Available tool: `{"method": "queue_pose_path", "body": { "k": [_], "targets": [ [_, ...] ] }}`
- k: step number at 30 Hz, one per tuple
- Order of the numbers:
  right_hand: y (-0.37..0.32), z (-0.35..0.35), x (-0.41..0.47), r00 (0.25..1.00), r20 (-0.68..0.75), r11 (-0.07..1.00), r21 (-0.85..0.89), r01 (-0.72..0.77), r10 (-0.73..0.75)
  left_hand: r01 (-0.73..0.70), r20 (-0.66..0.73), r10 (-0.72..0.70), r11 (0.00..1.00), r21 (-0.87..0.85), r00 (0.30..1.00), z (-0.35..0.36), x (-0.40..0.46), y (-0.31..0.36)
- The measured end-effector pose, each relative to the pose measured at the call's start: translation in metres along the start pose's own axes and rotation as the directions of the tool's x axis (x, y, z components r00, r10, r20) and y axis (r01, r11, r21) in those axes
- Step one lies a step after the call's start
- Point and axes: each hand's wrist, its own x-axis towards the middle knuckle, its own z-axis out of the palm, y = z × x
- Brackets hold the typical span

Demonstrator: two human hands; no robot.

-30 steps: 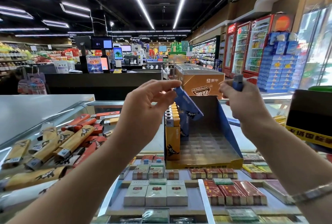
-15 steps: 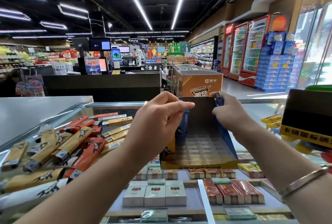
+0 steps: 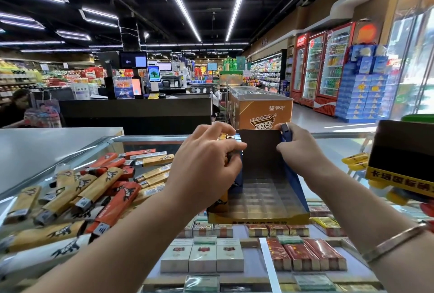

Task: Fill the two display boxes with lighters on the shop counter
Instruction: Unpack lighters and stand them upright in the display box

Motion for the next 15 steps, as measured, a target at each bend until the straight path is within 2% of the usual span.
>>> {"method": "queue_pose_path", "body": {
  "k": [5,8,10,12,13,15],
  "targets": [
    [0.003,0.000,0.003,1.000,0.005,1.000,0.002,0.015,-0.015,0.191,0.209,-0.148,0.960,-0.206,0.967,-0.002,0.002,-0.002],
    [0.005,0.001,0.004,0.999,-0.012,0.999,0.016,0.038,-0.038,0.206,0.242,-0.148,0.949,-0.239,0.959,-0.006,0.001,-0.003],
    [0.004,0.001,0.003,0.984,-0.115,0.989,-0.066,0.130,-0.137,0.190,0.221,-0.137,0.951,-0.245,0.966,-0.006,0.000,-0.006],
    [-0.003,-0.001,0.001,0.927,-0.210,0.948,-0.136,0.288,-0.311,0.202,0.205,-0.141,0.928,-0.312,0.968,-0.007,-0.002,-0.008],
    [-0.008,-0.002,-0.002,0.897,-0.215,0.922,-0.121,0.368,-0.386,0.204,0.191,-0.144,0.915,-0.347,0.971,-0.007,-0.002,-0.008],
    [-0.016,-0.003,-0.008,0.862,-0.130,0.871,-0.069,0.486,-0.491,0.181,0.137,-0.138,0.904,-0.387,0.981,-0.008,0.000,-0.007]
  ]
}}
